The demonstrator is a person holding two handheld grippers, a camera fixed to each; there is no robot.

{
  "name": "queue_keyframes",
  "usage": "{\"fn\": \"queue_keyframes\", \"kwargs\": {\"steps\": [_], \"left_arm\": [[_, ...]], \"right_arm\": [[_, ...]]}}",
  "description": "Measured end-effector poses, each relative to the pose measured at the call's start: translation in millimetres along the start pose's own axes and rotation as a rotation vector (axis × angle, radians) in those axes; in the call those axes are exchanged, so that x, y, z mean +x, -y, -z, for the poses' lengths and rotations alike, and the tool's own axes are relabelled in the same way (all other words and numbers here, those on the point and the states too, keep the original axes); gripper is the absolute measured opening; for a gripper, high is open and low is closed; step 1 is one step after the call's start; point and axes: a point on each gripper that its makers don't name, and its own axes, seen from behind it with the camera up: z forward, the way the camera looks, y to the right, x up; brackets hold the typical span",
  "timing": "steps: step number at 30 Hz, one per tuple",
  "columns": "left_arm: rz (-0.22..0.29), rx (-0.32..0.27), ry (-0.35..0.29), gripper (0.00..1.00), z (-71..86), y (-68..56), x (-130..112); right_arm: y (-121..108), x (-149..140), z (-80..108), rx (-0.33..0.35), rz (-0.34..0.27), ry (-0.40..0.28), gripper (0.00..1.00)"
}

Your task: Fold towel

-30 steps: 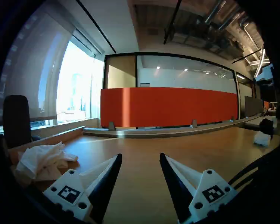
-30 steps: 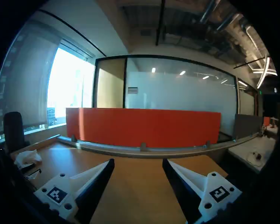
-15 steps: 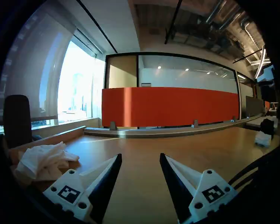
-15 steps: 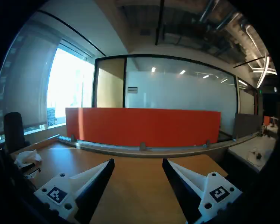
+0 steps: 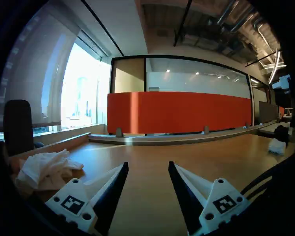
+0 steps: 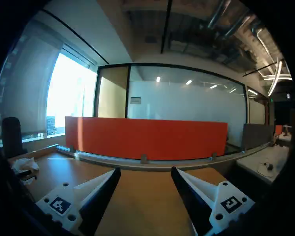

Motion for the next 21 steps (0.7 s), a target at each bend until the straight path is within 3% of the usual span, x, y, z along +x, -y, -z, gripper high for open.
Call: {"fn": "queue_keyframes", "kwargs": {"steps": [5,11,17,19,21], "left_arm": [[0.0,0.0,0.0,0.74,-0.2,0.3,-0.1],[0.0,0.0,0.0,0.74,-0.2,0.2,-0.5],[0.0,0.0,0.0,0.82,-0.4,-0.1,-1.3],[0.0,0.0,0.0,1.0,-0.5,-0.2,-1.5],[0.0,0.0,0.0,1.0,-0.6,-0.3,-1.6]], "right_arm": [[-15.1,-11.7,-2.4,-0.018,0.003,-0.006,0.99],[-31.2,-31.8,-5.5,-0.022,-0.036,-0.018,0.99],[-43.6,-59.7,-6.9,-0.036,-0.048,-0.037,0.99],[-47.7,-70.6,-6.9,-0.044,-0.056,-0.039,0.99],[-51.4,-80.9,-6.5,-0.052,-0.065,-0.04,0.99]]}}
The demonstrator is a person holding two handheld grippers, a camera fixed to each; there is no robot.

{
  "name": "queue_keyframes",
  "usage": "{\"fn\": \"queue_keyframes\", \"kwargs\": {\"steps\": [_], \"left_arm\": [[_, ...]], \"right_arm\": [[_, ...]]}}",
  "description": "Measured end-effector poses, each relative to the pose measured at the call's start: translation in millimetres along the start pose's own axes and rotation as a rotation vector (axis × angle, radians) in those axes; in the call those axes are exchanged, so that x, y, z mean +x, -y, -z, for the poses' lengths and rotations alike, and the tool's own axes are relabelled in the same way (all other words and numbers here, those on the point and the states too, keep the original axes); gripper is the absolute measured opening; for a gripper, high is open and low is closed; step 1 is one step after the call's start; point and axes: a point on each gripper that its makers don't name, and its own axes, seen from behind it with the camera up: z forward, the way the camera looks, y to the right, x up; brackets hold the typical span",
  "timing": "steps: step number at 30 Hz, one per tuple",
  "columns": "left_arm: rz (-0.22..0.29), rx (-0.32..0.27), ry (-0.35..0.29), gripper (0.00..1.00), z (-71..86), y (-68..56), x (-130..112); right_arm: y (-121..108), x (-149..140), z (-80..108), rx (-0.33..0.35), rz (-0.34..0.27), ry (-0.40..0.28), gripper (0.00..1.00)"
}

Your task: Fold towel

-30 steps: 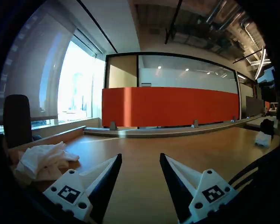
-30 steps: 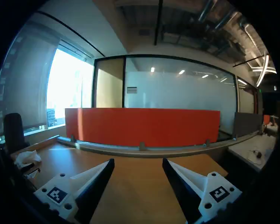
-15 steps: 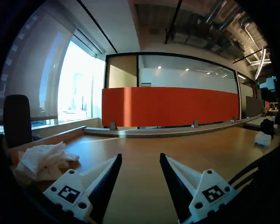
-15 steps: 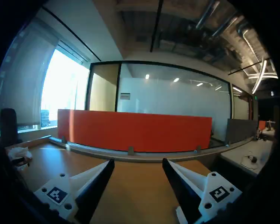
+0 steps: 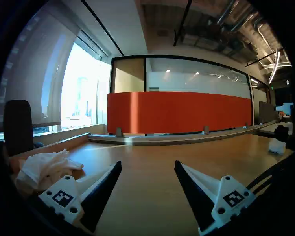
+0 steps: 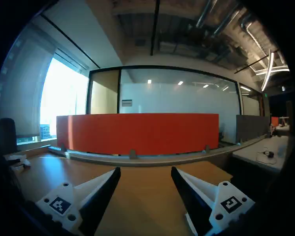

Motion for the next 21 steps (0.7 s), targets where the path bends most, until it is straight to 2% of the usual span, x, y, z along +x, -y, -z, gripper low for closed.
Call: {"fn": "queue_keyframes", "kwargs": {"steps": [14,21], "left_arm": [[0.001,0.0,0.0,1.0,0.2,-1.0,-0.3],[0.0,0.0,0.0,1.0,0.5,-0.9,-0.5]], "right_arm": [[-10.5,-67.0,1.4,-0.013,-0.053,0.041,0.99],[-16.7,-80.0,2.4,-0.019,-0.047,0.046,0.99]]}}
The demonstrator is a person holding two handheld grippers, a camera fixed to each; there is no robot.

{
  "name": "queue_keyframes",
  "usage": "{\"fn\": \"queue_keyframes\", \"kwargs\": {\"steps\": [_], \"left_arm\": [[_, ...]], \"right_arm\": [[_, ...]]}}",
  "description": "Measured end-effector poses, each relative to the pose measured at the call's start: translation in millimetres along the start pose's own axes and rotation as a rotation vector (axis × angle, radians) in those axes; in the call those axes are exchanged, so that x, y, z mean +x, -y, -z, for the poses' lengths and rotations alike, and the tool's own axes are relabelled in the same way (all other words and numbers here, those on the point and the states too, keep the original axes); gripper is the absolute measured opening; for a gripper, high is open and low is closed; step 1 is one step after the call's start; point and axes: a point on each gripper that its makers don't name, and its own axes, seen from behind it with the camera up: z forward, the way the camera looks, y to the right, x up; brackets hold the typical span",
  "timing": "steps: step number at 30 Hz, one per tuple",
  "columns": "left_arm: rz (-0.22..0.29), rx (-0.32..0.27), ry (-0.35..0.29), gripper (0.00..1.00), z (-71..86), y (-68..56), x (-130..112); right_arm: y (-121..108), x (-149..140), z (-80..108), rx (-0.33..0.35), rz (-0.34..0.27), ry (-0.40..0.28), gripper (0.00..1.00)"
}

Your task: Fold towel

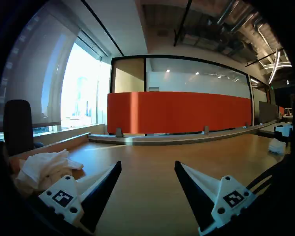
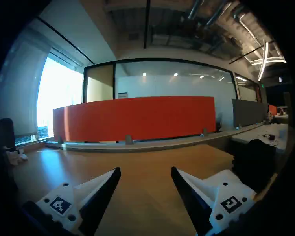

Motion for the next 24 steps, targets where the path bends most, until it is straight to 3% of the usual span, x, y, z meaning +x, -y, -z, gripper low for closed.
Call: {"fn": "queue_keyframes", "kwargs": {"steps": [24], "left_arm": [[0.0,0.0,0.0,1.0,-0.7,-0.3,0.3]], "right_arm": [[7.0,-15.2,-2.3,0.007,0.011,0.014,0.99]]}}
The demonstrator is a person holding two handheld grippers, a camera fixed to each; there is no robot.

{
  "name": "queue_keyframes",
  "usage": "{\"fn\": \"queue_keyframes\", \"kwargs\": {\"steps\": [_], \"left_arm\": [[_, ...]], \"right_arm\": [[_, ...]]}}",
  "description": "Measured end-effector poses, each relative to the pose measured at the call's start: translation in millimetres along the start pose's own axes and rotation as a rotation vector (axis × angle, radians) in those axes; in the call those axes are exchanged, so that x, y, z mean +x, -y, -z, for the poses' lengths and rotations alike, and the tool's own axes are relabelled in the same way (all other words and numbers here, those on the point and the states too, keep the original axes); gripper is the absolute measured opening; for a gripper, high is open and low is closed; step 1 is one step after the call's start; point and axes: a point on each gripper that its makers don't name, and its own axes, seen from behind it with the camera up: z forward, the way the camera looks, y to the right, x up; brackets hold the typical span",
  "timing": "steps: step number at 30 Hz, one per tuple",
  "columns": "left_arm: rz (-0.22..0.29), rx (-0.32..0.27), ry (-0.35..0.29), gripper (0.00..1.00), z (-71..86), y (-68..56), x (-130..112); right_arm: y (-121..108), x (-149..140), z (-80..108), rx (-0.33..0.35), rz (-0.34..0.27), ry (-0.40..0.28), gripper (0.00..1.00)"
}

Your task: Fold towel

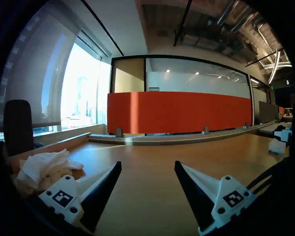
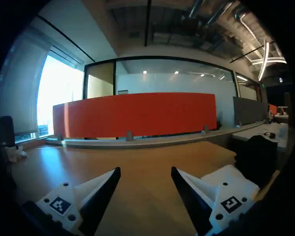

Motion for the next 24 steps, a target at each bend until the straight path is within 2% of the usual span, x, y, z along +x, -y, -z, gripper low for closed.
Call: {"fn": "queue_keyframes", "kwargs": {"steps": [14,24], "left_arm": [[0.0,0.0,0.0,1.0,-0.4,-0.2,-0.2],[0.0,0.0,0.0,1.0,0.2,-0.1,-0.3]], "right_arm": [[13.5,2.9,7.7,0.02,0.052,-0.03,0.99],[14.7,4.3,8.7,0.02,0.052,-0.032,0.99]]}}
